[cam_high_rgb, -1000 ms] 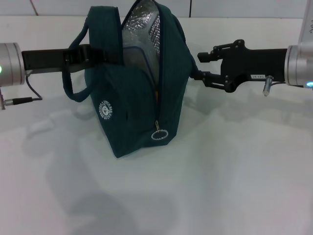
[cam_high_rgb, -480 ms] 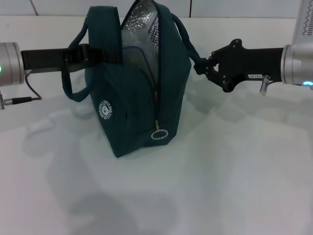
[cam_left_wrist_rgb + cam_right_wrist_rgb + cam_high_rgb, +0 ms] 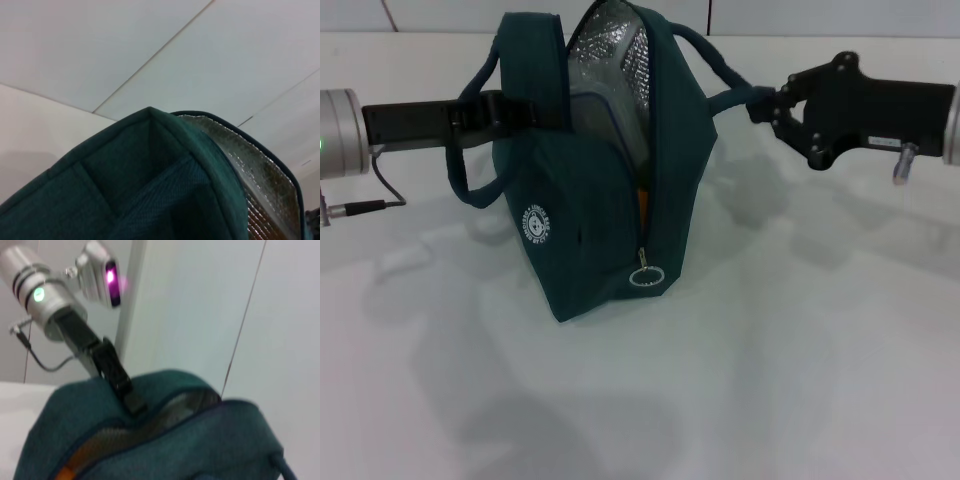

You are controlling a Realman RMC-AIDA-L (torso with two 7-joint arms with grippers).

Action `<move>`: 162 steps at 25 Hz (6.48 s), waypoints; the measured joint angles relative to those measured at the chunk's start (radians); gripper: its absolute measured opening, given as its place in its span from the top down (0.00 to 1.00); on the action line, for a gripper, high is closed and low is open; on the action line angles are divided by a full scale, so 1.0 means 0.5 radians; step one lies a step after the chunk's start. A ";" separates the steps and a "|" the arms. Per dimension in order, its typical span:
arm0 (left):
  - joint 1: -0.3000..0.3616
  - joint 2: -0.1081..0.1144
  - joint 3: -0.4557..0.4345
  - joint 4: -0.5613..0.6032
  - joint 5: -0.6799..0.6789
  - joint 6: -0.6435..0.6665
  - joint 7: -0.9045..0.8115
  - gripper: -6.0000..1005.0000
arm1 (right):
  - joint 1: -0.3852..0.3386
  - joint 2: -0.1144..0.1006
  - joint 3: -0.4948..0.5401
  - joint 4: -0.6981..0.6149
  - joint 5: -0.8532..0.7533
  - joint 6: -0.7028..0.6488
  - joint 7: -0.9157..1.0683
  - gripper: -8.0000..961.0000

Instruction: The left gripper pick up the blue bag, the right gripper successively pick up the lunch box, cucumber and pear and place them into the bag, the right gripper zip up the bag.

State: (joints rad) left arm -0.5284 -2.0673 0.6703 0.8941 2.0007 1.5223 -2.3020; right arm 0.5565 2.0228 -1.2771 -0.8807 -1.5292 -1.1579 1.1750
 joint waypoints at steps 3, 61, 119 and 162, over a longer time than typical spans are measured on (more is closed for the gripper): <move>0.001 -0.003 0.002 -0.013 -0.016 0.003 0.022 0.94 | -0.067 -0.006 -0.010 -0.071 0.086 -0.066 -0.064 0.93; -0.070 -0.050 0.417 -0.621 -0.526 -0.023 0.369 0.94 | -0.586 -0.057 0.469 -0.285 0.171 -0.939 -0.243 0.90; -0.026 -0.047 0.436 -0.632 -0.563 -0.152 0.447 0.94 | -0.581 -0.041 0.508 0.056 -0.360 -1.533 -0.212 0.28; -0.023 -0.050 0.436 -0.636 -0.584 -0.145 0.447 0.94 | -0.317 -0.005 -0.108 0.571 -0.088 -0.808 -0.347 0.29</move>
State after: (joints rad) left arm -0.5400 -2.0923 0.8882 0.5758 1.7087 1.4497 -2.0786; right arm 0.3979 2.0203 -1.3310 -0.5950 -1.5733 -1.5620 1.0016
